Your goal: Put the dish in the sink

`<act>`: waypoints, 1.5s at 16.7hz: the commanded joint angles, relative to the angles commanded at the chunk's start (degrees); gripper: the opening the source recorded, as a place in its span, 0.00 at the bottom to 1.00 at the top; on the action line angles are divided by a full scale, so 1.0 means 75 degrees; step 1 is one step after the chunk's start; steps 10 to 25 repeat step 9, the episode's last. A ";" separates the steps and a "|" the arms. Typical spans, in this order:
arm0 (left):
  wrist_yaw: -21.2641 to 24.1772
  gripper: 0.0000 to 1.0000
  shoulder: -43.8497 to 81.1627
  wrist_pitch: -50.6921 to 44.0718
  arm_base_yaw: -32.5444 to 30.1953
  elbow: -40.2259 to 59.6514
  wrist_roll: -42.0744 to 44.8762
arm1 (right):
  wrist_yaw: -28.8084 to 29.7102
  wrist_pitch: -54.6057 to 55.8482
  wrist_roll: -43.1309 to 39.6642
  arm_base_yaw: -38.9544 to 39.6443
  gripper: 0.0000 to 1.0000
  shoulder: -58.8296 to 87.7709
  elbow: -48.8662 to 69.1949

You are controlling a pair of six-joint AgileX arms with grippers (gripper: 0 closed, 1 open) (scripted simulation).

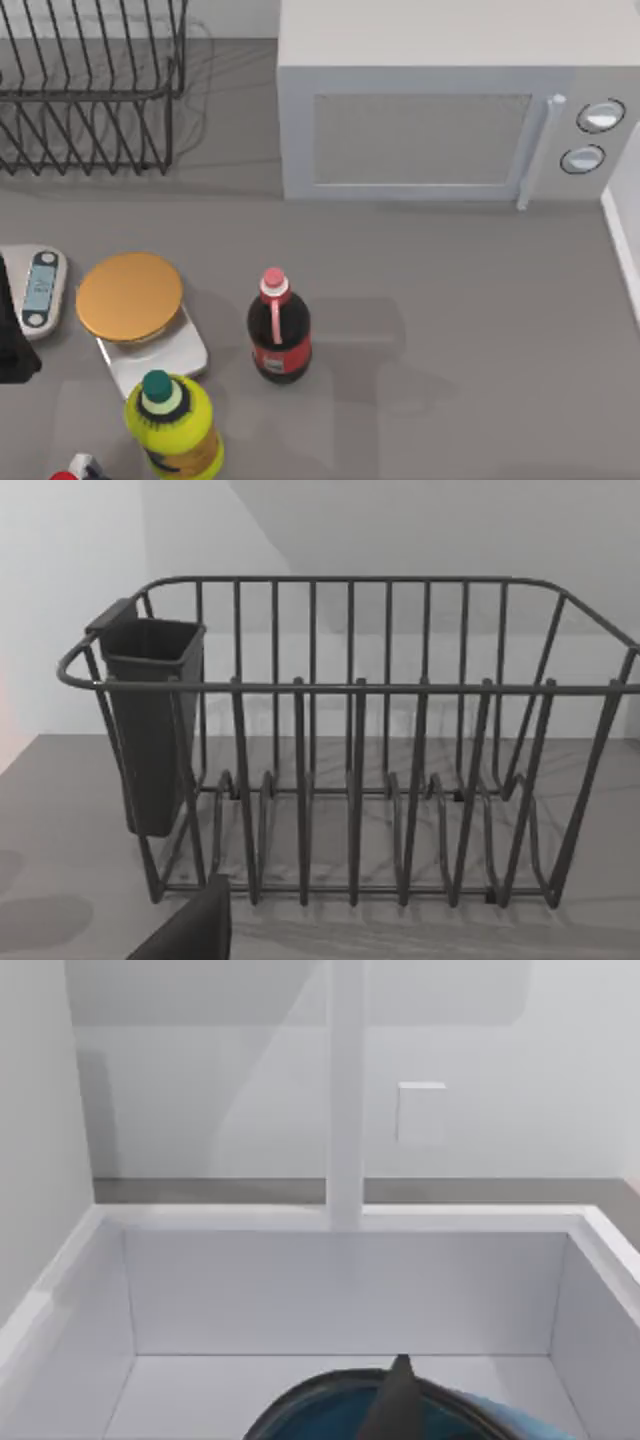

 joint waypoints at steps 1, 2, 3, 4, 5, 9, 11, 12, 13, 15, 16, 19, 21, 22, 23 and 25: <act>0.0000 1.00 0.0000 0.0000 0.0000 0.0000 0.0000 | 0.0000 0.0000 0.0000 0.0000 0.83 0.0000 0.0000; 0.0000 1.00 0.0000 0.0000 0.0000 0.0000 0.0000 | 0.0000 0.0000 0.0000 0.0000 0.90 0.0000 0.0000; 0.0000 1.00 0.0000 0.0000 0.0000 0.0000 0.0000 | 0.0000 0.0000 0.0000 0.0000 0.98 0.0000 0.0000; 0.0000 1.00 0.0000 0.0000 0.0000 0.0000 0.0000 | 0.0000 0.0000 0.0000 0.0000 1.00 0.0000 0.0000; 0.0000 1.00 0.0000 0.0000 0.0000 0.0000 0.0000 | 0.0000 0.0000 0.0000 0.0000 1.00 0.0000 0.0000; 0.0000 1.00 0.0000 0.0000 0.0000 0.0000 0.0000 | 0.0000 0.0000 0.0000 0.0000 1.00 0.0000 0.0000; 0.0000 1.00 0.0000 0.0000 0.0000 0.0000 0.0000 | 0.0000 0.0000 0.0000 0.0000 1.00 0.0000 0.0000; 0.0000 1.00 0.0000 0.0000 0.0000 0.0000 0.0000 | 0.0000 0.0000 0.0000 0.0000 1.00 0.0000 0.0000; 0.0000 1.00 0.0000 0.0000 0.0000 0.0000 0.0000 | 0.0000 0.0000 0.0000 0.0000 1.00 0.0000 0.0000; 0.0000 1.00 0.0000 0.0000 0.0000 0.0000 0.0000 | 0.0000 0.0000 0.0000 0.0000 1.00 0.0000 0.0000; 0.0000 1.00 0.0000 0.0000 0.0000 0.0000 0.0000 | 0.0000 0.0000 0.0000 0.0000 1.00 0.0000 0.0000; 0.0000 1.00 0.0000 0.0000 0.0000 0.0000 0.0000 | 0.0000 0.0000 0.0000 0.0000 1.00 0.0000 0.0000; 0.0000 1.00 0.0000 0.0000 0.0000 0.0000 0.0000 | 0.0000 0.0000 0.0000 0.0000 1.00 0.0000 0.0000; 0.0000 1.00 0.0000 0.0000 0.0000 0.0000 0.0000 | 0.0000 0.0000 0.0000 0.0000 1.00 0.0000 0.0000; 0.0000 1.00 0.0000 0.0000 0.0000 0.0000 0.0000 | 0.0000 0.0000 0.0000 0.0000 1.00 0.0000 0.0000; 0.0000 1.00 0.0000 0.0000 0.0000 0.0000 0.0000 | 0.0000 0.0000 0.0000 0.0000 1.00 0.0000 0.0000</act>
